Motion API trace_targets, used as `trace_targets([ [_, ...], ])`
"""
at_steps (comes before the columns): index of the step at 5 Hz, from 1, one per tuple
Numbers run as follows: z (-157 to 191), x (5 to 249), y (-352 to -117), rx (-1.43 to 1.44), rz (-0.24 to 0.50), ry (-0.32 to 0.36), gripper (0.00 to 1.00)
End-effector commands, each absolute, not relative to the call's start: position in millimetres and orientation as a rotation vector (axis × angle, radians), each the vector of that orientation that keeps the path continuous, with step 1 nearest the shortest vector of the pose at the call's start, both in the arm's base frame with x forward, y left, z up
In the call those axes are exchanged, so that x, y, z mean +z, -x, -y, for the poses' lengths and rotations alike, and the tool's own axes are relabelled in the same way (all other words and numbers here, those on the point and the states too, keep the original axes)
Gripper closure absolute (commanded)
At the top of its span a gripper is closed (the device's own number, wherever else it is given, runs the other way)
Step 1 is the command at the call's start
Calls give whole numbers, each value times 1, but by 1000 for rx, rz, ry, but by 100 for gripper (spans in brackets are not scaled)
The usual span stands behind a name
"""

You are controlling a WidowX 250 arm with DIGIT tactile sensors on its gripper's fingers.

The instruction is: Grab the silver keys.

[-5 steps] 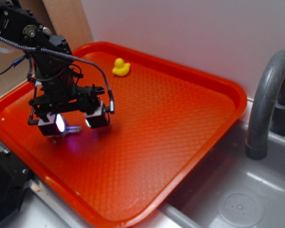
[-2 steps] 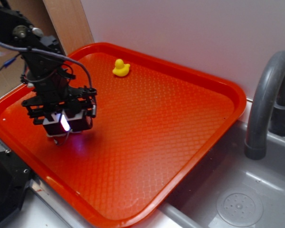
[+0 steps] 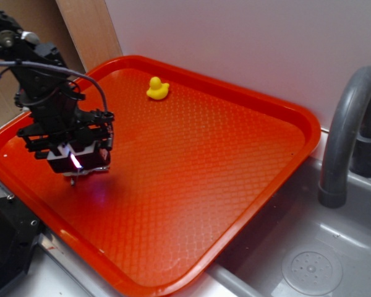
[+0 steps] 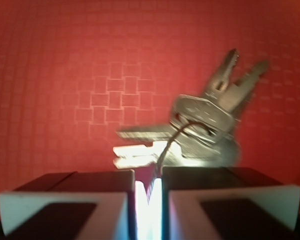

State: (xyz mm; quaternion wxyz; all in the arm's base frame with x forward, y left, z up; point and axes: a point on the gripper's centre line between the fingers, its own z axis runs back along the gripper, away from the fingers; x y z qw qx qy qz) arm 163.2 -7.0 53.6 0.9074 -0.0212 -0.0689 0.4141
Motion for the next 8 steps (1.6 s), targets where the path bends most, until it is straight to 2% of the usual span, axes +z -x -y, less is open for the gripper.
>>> trace_targets([
  [1,8,59,-165,842,183,48,100],
  [2,9,71,-170,739,214,57,100],
  [3,6,121,-190,483,232,28,100],
  [4,16,173,-209,230,293,35,100],
  [5,27,219,-218,53,288,20,100],
  [6,18,232,-224,86,258,-33,100],
  [8,4,236,-217,103,240,-39,100],
])
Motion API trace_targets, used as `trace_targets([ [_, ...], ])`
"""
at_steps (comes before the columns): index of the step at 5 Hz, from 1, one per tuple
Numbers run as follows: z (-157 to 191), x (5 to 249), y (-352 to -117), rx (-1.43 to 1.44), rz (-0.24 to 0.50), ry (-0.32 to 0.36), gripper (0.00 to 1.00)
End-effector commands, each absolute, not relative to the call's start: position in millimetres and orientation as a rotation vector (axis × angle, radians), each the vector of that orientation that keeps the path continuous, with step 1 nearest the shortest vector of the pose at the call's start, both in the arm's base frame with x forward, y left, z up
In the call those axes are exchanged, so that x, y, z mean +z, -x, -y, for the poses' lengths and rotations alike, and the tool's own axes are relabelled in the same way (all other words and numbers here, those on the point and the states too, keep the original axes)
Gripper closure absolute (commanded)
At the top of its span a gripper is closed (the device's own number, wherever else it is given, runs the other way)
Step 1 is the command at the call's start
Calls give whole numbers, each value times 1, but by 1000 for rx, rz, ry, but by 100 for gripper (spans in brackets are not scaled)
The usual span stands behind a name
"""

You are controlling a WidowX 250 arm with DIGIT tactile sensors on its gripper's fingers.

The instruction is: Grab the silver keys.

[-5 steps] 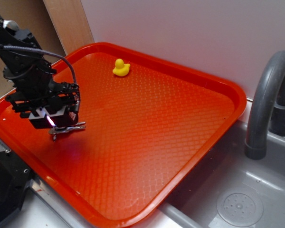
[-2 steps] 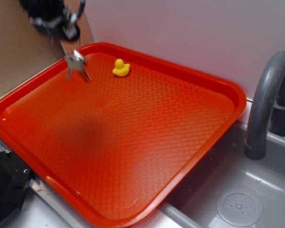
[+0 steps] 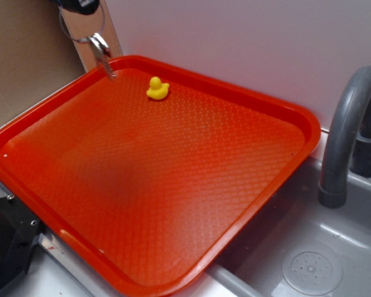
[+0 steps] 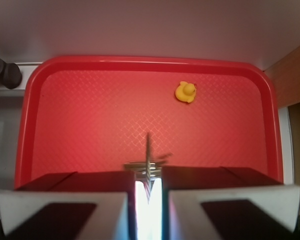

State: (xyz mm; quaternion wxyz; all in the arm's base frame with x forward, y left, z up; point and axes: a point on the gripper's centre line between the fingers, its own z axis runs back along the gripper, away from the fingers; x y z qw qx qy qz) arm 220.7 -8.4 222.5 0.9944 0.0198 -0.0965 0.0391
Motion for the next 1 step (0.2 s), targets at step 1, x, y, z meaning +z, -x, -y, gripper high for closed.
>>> trace_targets([
  [1,4,235,-216,123,226,-42,100],
])
